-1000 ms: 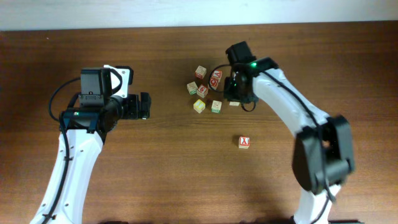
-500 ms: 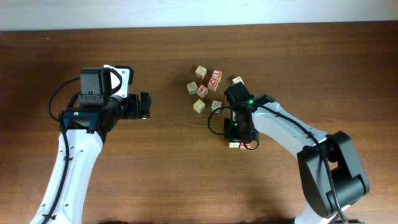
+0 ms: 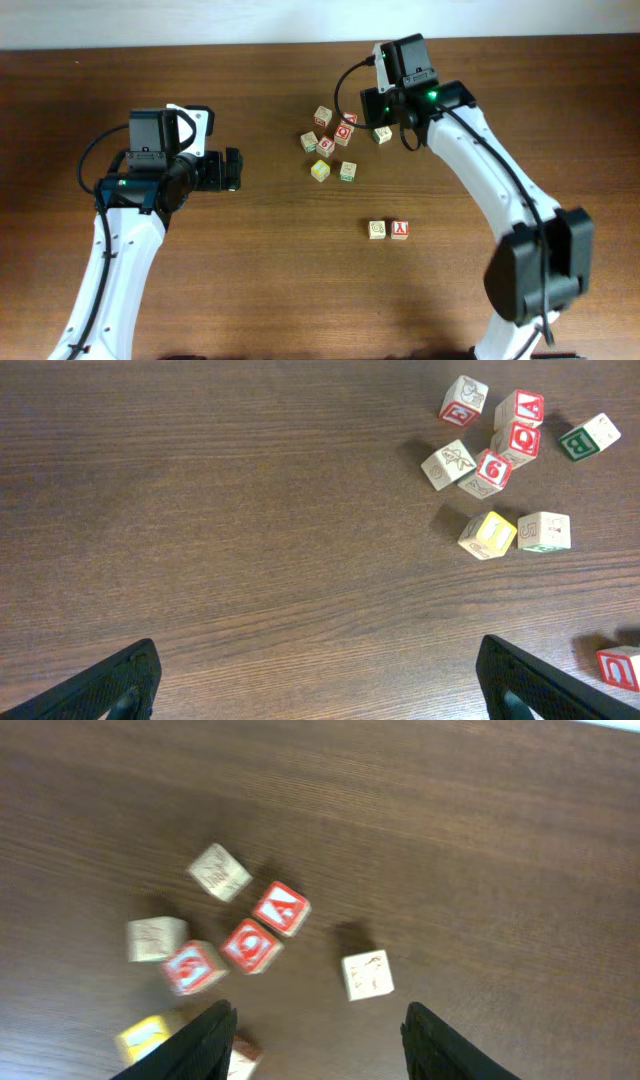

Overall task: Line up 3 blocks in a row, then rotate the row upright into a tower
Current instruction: 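Pick a second block with the right gripper, set it left of the first, then pick a third block with the right gripper, set it at the row's left end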

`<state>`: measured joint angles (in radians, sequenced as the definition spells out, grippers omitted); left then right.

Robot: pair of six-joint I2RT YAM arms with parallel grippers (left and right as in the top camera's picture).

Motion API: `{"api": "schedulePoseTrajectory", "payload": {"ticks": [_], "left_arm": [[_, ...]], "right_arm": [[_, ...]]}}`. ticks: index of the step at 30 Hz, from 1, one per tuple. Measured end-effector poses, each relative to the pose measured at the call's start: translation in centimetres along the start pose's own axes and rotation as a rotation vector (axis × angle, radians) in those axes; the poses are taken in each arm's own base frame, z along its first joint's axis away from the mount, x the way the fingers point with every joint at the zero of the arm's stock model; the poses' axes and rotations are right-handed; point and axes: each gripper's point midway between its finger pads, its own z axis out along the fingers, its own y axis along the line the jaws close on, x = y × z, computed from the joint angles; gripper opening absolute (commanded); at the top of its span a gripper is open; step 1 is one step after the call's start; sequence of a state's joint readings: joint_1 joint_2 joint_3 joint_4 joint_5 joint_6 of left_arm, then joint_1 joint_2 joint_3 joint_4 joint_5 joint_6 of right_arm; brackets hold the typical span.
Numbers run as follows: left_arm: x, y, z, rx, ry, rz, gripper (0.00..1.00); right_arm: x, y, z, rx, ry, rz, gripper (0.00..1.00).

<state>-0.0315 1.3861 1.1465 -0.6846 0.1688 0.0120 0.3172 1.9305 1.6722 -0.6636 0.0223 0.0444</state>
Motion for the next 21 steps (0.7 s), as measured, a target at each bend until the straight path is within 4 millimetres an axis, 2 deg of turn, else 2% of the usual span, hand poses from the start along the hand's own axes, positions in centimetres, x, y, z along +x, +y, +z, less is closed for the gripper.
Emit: {"api": "schedulePoseTrajectory", "payload": {"ticks": [2,4,5,7,8,11,13,15,16,17,18,19,20,21], "left_arm": [[0.1,0.0,0.0,0.000,0.002,0.000,0.99],[0.0,0.0,0.0,0.000,-0.002,0.000,0.99],[0.0,0.0,0.0,0.000,-0.001,0.000,0.99],[0.0,0.0,0.0,0.000,0.000,0.000,0.99],[0.0,0.0,0.0,0.000,0.000,0.000,0.99],[0.0,0.0,0.0,0.000,0.000,0.000,0.99],[0.2,0.0,0.0,0.000,0.007,-0.001,0.99],[0.2,0.0,0.0,0.000,0.008,-0.001,0.99],[0.2,0.0,0.0,0.000,0.007,-0.001,0.99],[0.3,0.0,0.0,0.000,0.010,-0.002,0.99],[0.2,0.0,0.0,0.000,0.009,-0.002,0.99],[0.2,0.0,0.0,0.000,0.008,-0.001,0.99],[0.1,0.0,0.0,0.000,0.005,-0.001,0.99],[0.2,0.0,0.0,0.000,0.008,-0.001,0.99]], "right_arm": [[2.8,-1.0,5.6,0.012,0.091,-0.109,0.54],[4.7,-1.0,9.1,0.009,0.138,-0.159,0.54],[6.4,-1.4,11.1,0.012,0.181,-0.187,0.54],[6.3,-2.6,11.5,0.022,0.172,-0.176,0.54],[6.6,-3.8,11.7,0.033,0.182,-0.158,0.54],[6.9,-4.4,11.9,0.039,0.193,-0.134,0.29],[7.8,-4.3,11.8,0.043,0.226,-0.070,0.23],[7.9,-4.3,11.6,0.049,0.237,-0.018,0.23],[8.4,-4.3,11.0,0.052,0.265,0.014,0.23],[8.0,-3.8,8.4,0.028,0.275,0.052,0.22],[6.2,-3.2,5.7,0.001,0.231,0.071,0.16],[5.7,-2.0,2.2,-0.062,0.236,0.110,0.14],[5.5,-0.4,-1.9,-0.135,0.251,0.181,0.14],[6.5,1.7,-3.8,-0.218,0.313,0.230,0.15]]}}
